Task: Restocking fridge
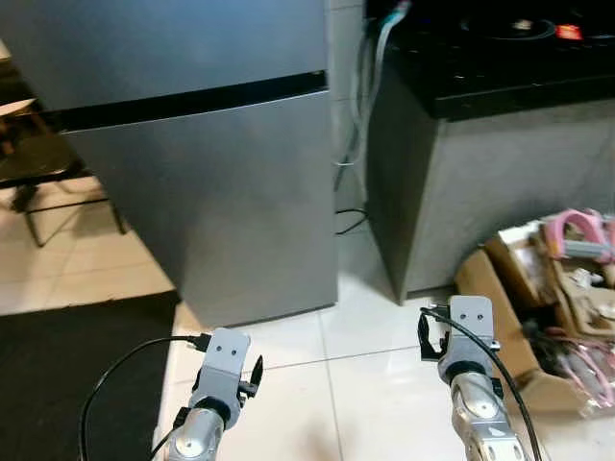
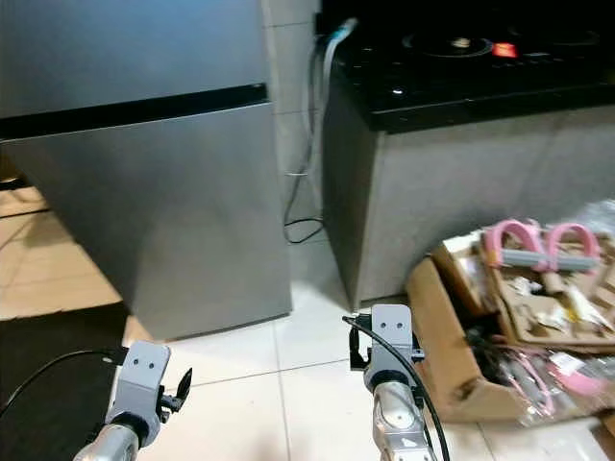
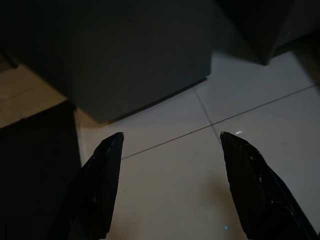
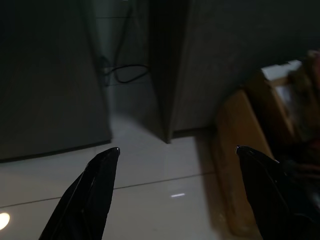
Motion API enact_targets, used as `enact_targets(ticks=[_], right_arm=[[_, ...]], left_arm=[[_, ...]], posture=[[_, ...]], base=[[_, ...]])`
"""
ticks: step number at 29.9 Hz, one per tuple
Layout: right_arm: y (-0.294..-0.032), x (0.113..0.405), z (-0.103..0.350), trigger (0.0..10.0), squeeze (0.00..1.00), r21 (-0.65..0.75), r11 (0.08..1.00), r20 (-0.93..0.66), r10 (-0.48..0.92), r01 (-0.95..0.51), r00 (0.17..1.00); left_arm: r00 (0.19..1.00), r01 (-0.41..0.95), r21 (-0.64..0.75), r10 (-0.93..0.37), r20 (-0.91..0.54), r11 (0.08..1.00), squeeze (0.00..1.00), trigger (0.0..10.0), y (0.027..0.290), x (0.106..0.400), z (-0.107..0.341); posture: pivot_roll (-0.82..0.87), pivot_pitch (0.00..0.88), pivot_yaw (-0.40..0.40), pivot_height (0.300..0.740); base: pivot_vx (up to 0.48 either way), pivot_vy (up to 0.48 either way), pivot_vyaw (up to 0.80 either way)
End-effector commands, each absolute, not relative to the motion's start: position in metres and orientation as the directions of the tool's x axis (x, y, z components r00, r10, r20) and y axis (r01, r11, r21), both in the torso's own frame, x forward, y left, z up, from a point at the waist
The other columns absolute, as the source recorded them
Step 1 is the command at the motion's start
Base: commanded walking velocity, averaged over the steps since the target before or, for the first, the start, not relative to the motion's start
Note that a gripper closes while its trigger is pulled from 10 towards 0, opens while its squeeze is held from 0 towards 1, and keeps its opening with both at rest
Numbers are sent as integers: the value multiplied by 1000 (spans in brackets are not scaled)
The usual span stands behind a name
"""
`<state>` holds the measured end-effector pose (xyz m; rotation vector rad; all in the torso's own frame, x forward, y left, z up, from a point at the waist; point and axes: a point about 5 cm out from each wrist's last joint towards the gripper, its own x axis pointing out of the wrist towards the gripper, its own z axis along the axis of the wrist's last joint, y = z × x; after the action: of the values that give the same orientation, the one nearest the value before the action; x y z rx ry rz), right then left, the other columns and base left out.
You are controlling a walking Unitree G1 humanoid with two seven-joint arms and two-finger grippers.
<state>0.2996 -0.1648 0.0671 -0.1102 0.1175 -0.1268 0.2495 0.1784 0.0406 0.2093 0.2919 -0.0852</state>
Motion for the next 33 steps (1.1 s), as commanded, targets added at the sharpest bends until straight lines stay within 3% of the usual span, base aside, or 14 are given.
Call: enact_targets(ticks=[1,33], right_arm=[[-164,293,58,10000,0,-126,986,-140,-130,112,982],[-167,294,57,10000,0,-131,984,-143,-139,120,980]], left_arm=[[942,111,201,-39,-332,973,0,10000,182,242,32],[939,108,197,-35,-342,974,0,10000,180,242,29]], posture=[[-58,138,59,710],[-62,142,53,710]], base=[[0,0,800],[0,0,800]])
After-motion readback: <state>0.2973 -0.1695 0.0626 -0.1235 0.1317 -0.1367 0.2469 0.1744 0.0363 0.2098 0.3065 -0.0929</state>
